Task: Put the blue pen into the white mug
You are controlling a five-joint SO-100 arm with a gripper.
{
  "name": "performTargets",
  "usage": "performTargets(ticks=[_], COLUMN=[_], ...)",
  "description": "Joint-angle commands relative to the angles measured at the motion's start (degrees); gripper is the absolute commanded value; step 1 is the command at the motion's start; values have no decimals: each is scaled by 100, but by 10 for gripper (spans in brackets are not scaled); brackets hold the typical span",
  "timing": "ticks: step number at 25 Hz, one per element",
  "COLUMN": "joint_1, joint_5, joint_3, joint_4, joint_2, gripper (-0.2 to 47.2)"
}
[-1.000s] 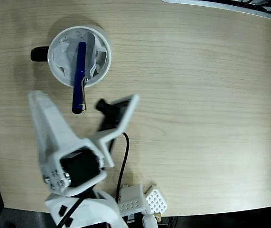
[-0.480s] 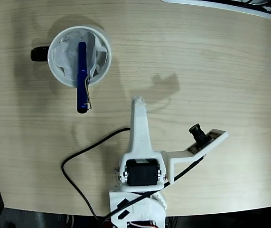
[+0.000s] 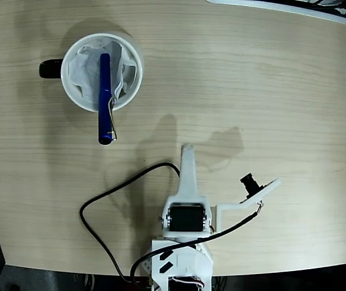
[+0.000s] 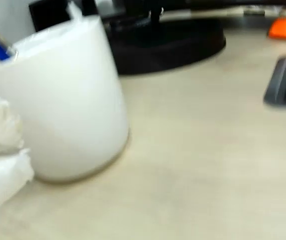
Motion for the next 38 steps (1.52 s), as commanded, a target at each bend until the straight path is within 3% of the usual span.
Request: performTargets(ticks=[1, 19, 38], joint_1=[-88, -88, -62], joint_5=[-105, -105, -97], joint_3=[167, 422, 387], joint_4=[571, 3674, 3885], joint_2=[659, 3146, 3164], gripper=[0, 0, 0])
